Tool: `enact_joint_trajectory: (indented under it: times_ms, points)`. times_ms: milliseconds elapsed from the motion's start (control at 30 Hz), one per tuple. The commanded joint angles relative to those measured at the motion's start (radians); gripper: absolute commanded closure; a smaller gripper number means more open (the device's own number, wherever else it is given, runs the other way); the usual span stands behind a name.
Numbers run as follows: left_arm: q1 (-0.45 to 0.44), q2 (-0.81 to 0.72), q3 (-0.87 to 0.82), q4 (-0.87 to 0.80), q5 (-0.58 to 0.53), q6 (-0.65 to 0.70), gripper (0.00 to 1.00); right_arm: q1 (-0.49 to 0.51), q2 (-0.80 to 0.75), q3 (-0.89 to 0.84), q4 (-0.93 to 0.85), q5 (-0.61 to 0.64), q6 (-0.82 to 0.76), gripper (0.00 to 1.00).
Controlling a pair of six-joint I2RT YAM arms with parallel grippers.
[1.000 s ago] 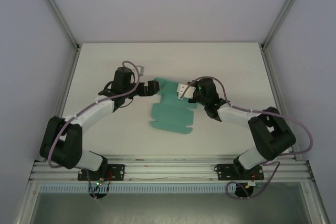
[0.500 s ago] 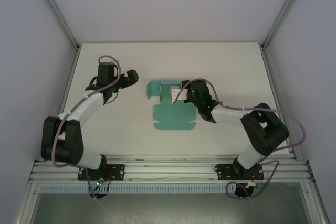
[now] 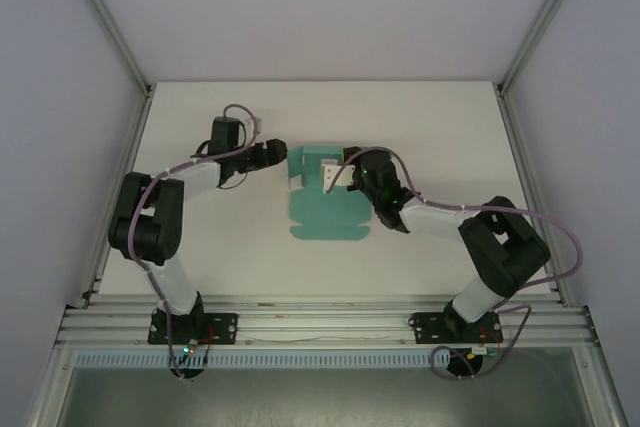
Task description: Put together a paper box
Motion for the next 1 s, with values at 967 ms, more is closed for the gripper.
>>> enact_joint_trajectory:
  times_ms: [967]
  points:
    - [-0.150, -0.032, -0.104, 0.231, 0.011, 0.230, 0.38, 0.012, 0.060, 0.072, -0.056, 0.101, -0.010, 1.00]
